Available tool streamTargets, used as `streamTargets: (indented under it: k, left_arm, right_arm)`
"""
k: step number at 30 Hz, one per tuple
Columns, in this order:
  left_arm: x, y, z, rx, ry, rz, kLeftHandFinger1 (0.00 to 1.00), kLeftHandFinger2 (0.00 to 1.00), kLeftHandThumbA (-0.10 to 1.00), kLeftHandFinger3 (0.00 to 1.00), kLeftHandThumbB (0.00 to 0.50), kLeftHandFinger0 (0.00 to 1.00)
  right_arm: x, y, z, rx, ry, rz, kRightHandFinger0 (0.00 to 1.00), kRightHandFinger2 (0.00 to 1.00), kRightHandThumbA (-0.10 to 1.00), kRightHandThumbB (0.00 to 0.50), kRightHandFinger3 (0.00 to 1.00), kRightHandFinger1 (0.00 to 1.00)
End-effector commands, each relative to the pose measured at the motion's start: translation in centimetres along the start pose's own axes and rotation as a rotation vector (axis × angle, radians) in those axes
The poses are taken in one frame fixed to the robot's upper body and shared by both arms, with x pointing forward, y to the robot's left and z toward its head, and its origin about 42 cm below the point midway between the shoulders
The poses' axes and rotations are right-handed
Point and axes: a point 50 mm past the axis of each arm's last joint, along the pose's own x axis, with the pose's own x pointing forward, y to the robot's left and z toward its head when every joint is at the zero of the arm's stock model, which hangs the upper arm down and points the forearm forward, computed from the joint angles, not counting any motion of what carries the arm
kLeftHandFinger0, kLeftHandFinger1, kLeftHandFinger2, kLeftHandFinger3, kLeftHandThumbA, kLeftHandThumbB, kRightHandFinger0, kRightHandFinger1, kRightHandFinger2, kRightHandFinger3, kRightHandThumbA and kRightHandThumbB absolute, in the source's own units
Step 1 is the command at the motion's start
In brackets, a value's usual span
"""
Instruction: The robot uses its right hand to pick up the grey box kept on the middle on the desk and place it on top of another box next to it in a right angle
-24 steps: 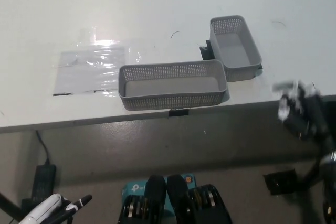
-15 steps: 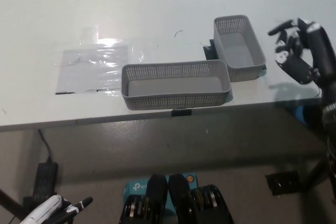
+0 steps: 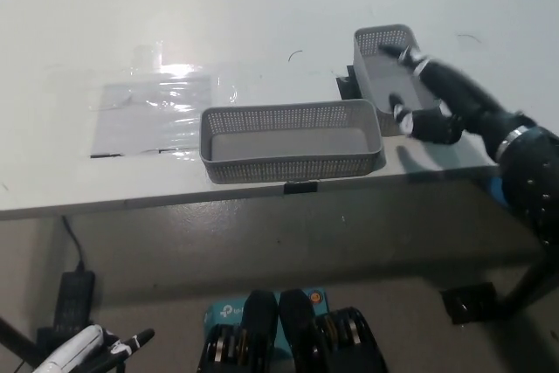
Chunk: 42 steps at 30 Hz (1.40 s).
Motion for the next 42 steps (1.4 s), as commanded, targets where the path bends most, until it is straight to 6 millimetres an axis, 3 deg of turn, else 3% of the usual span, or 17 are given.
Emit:
streamTargets:
  k: [1,5,15,17,18,22,26,27,28,30,33,36,37,38,39,40,42]
  left_arm:
    - [-0.3,1.0,0.7,0.013,-0.017,0.017,0.00,0.02,0.93,0.19,0.196,0.02]
    - [-0.2,1.0,0.7,-0.006,-0.015,0.016,0.00,0.03,0.91,0.18,0.184,0.01]
    - [-0.5,1.4,0.6,0.022,-0.020,0.025,0.01,0.05,0.95,0.19,0.229,0.02]
    - [-0.5,1.4,0.7,0.018,-0.026,0.021,0.00,0.06,0.93,0.18,0.215,0.01]
    - [-0.5,1.4,0.8,0.022,-0.023,0.024,0.00,0.04,0.94,0.17,0.231,0.00]
    - [-0.6,1.4,0.8,0.019,-0.020,0.024,0.00,0.01,0.91,0.16,0.186,0.03]
    - [-0.4,1.5,0.9,0.014,-0.021,0.023,0.00,0.00,0.92,0.18,0.189,0.03]
    - [-0.4,1.5,0.9,0.022,-0.022,0.018,0.00,0.02,0.96,0.19,0.211,0.03]
    - [-0.4,1.5,0.9,0.011,-0.030,0.018,0.00,0.01,0.96,0.18,0.243,0.01]
    - [-0.4,1.4,1.1,0.018,-0.037,0.026,0.00,0.01,0.96,0.18,0.259,0.00]
    - [-0.4,1.4,1.0,0.008,-0.023,0.021,0.00,0.03,0.93,0.20,0.218,0.00]
    - [-0.3,1.8,1.2,0.011,-0.026,0.036,0.00,0.04,0.92,0.21,0.199,0.00]
    - [-0.3,1.8,1.2,0.008,-0.028,0.034,0.00,0.02,0.94,0.21,0.212,0.00]
    - [-0.2,1.8,1.2,0.008,-0.030,0.032,0.00,0.01,0.94,0.20,0.228,0.00]
    - [-0.2,1.8,1.2,0.010,-0.029,0.033,0.00,0.01,0.94,0.20,0.227,0.00]
    - [-0.2,1.8,1.2,0.013,-0.040,0.037,0.00,0.00,0.94,0.17,0.238,0.00]
    - [-0.2,1.9,1.3,0.015,-0.044,0.040,0.00,0.00,0.94,0.16,0.239,0.00]
  right_arm:
    - [1.2,-3.0,0.3,-0.114,0.066,0.103,1.00,1.00,0.21,0.418,1.00,1.00]
    - [1.5,-2.6,-0.2,-0.133,0.082,0.121,1.00,1.00,0.21,0.385,1.00,1.00]
    - [3.3,-0.2,-3.1,-0.180,0.142,0.183,1.00,1.00,0.21,0.328,1.00,1.00]
    - [3.9,-0.4,-3.6,-0.193,0.142,0.168,1.00,1.00,0.22,0.314,1.00,1.00]
    - [4.2,-0.5,-3.7,-0.200,0.140,0.160,1.00,1.00,0.20,0.299,1.00,1.00]
    - [5.3,-0.1,-3.1,-0.263,0.131,0.155,1.00,1.00,0.18,0.295,1.00,1.00]
    - [5.9,0.3,-2.9,-0.258,0.107,0.160,1.00,1.00,0.17,0.312,1.00,1.00]
    - [6.3,0.6,-2.7,-0.264,0.101,0.149,1.00,1.00,0.16,0.305,1.00,1.00]
    - [6.5,0.5,-2.5,-0.277,0.097,0.141,0.94,1.00,0.17,0.294,1.00,1.00]
    - [6.8,0.3,-2.3,-0.290,0.103,0.136,0.87,1.00,0.16,0.286,1.00,0.93]
    - [7.4,0.4,-1.9,-0.407,0.121,0.146,0.73,0.87,0.13,0.297,1.00,0.78]
    - [8.1,-0.1,-1.0,-0.536,0.100,0.144,0.61,0.82,0.11,0.310,0.96,0.73]
    - [8.2,0.0,-0.9,-0.574,0.094,0.145,0.48,0.72,0.09,0.283,0.93,0.60]
    - [8.2,0.0,-0.7,-0.639,0.088,0.151,0.22,0.54,-0.06,0.248,0.91,0.35]
    - [8.2,0.0,-0.5,-0.669,0.085,0.156,0.13,0.48,-0.10,0.237,0.90,0.27]
    - [8.3,0.2,-0.2,-0.764,0.076,0.169,0.01,0.31,-0.10,0.148,0.77,0.08]
    - [8.4,0.0,-0.1,-0.780,0.075,0.166,0.00,0.29,-0.10,0.136,0.75,0.06]
